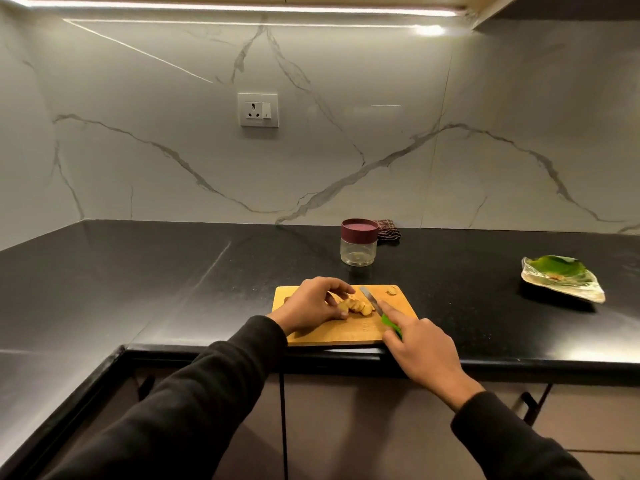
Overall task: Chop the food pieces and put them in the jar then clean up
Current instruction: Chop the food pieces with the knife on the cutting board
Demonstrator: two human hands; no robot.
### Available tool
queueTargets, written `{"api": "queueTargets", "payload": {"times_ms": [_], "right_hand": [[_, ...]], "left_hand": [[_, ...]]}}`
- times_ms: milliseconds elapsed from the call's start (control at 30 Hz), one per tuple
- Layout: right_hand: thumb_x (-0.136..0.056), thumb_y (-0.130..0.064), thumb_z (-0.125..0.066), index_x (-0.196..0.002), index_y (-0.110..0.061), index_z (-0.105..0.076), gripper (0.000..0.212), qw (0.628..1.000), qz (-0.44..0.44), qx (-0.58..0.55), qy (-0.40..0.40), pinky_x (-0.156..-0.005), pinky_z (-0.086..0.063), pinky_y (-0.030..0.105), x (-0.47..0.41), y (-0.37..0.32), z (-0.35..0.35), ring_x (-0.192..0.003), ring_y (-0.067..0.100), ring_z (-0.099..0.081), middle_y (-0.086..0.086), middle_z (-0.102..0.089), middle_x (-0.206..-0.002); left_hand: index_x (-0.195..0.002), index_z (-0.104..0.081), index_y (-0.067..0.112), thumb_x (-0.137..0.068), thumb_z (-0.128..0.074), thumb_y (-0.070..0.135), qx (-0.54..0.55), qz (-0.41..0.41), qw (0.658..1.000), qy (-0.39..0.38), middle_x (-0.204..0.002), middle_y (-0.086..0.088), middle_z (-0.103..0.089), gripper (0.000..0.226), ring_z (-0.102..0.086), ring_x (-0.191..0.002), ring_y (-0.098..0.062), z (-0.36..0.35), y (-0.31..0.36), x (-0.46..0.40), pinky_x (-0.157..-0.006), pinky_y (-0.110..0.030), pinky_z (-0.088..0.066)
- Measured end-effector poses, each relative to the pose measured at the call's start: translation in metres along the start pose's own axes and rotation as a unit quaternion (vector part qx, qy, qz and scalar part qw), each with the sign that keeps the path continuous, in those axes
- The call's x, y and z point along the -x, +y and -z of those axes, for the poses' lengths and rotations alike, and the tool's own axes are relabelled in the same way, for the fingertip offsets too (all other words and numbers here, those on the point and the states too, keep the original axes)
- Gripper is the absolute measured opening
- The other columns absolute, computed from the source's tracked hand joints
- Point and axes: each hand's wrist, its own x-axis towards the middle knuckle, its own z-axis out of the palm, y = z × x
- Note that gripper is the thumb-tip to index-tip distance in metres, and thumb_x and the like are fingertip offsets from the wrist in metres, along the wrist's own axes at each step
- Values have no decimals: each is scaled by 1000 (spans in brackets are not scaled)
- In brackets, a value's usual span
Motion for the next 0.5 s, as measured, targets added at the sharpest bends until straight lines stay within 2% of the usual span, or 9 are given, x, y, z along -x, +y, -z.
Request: {"api": "queueTargets", "payload": {"times_ms": [100,233,300,367,433,500], "right_hand": [[-104,-38,-39,-154,-48,-26,52,1000,-3,0,1,-54,-46,26,1,-1,-1,-62,10,-54,-8,-54,-69],[-105,-37,-39,-155,-46,-25,53,1000,-1,-8,0,-54,-44,24,1,2,0,-63,10,-53,-9,-54,-71],[-105,-36,-38,-155,-45,-25,52,1000,-4,-16,1,-52,-39,23,1,2,0,-66,10,-52,-9,-54,-72],[-105,-36,-38,-155,-45,-26,52,999,-15,-35,6,-51,-36,23,0,4,-2,-67,10,-53,-7,-56,-72],[-105,-35,-38,-155,-45,-28,52,998,-23,-56,13,-50,-34,22,-2,6,-2,-64,10,-55,-6,-58,-70],[-106,-34,-40,-154,-45,-29,51,996,-28,-80,17,-46,-32,17,-2,7,-2,-60,9,-55,-7,-58,-68]], "left_hand": [[-124,-64,28,-86,-77,14,-5,-8,1000,15,-113,12,-63,42,-64,-91,-9,-10,10,-5,-78,-18,-57],[-124,-65,30,-84,-79,22,-34,-13,999,31,-121,7,-63,44,-61,-95,-9,-20,18,-10,-87,-27,-58],[-131,-60,33,-82,-81,34,-64,-12,997,35,-129,5,-58,54,-56,-104,-8,-22,20,-12,-93,-29,-54],[-138,-53,37,-81,-78,46,-101,-13,994,32,-138,3,-51,63,-48,-120,-13,-23,22,-13,-102,-31,-47],[-141,-48,38,-86,-71,52,-146,-23,989,22,-143,2,-46,61,-40,-130,-17,-27,24,-12,-106,-33,-40],[-138,-47,35,-90,-65,55,-188,-36,981,26,-141,1,-48,55,-41,-130,-20,-34,25,-13,-106,-36,-41]]}}
